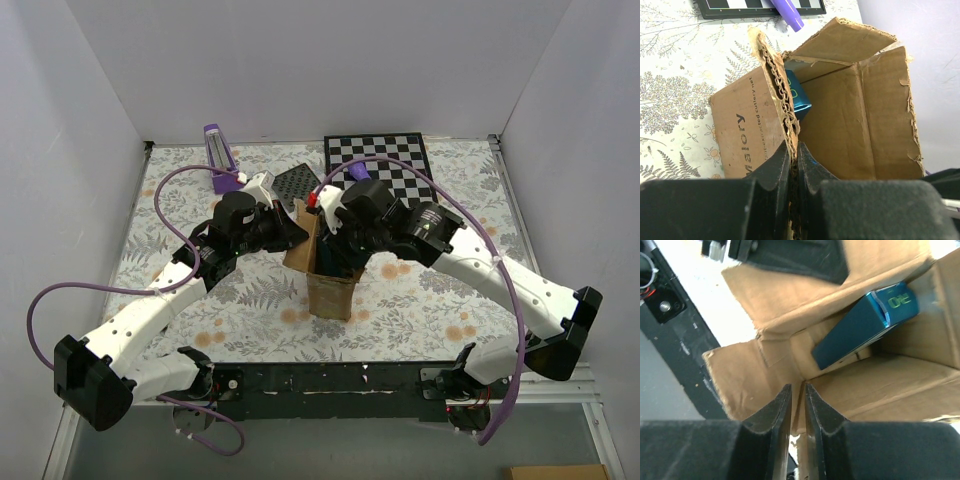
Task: Unpack the express box
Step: Open the express box at the center of the board.
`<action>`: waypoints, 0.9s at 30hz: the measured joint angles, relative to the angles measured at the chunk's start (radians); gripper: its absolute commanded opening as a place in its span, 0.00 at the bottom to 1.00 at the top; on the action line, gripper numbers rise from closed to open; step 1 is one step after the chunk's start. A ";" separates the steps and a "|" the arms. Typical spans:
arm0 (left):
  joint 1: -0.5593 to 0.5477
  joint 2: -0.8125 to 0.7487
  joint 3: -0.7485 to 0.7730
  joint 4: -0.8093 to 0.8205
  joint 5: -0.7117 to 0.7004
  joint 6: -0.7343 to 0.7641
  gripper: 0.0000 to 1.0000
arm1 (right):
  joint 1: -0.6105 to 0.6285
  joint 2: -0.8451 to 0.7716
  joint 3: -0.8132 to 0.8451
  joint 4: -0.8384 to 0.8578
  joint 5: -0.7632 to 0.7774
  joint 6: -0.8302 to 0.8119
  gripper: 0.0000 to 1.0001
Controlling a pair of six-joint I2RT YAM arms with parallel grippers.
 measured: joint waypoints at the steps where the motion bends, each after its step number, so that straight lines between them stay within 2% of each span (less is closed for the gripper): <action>1: 0.000 0.000 0.000 0.000 0.000 0.000 0.00 | 0.003 -0.013 -0.020 0.000 -0.014 0.000 0.19; 6: 0.000 0.000 0.000 0.000 0.000 -0.001 0.00 | 0.026 -0.048 -0.062 0.008 -0.067 0.017 0.16; 18: 0.000 0.000 0.000 0.000 0.000 -0.004 0.00 | 0.122 -0.083 -0.084 0.071 -0.087 0.072 0.17; 27: 0.000 0.000 0.000 0.000 0.000 -0.004 0.00 | 0.135 -0.101 -0.214 0.098 -0.072 0.105 0.14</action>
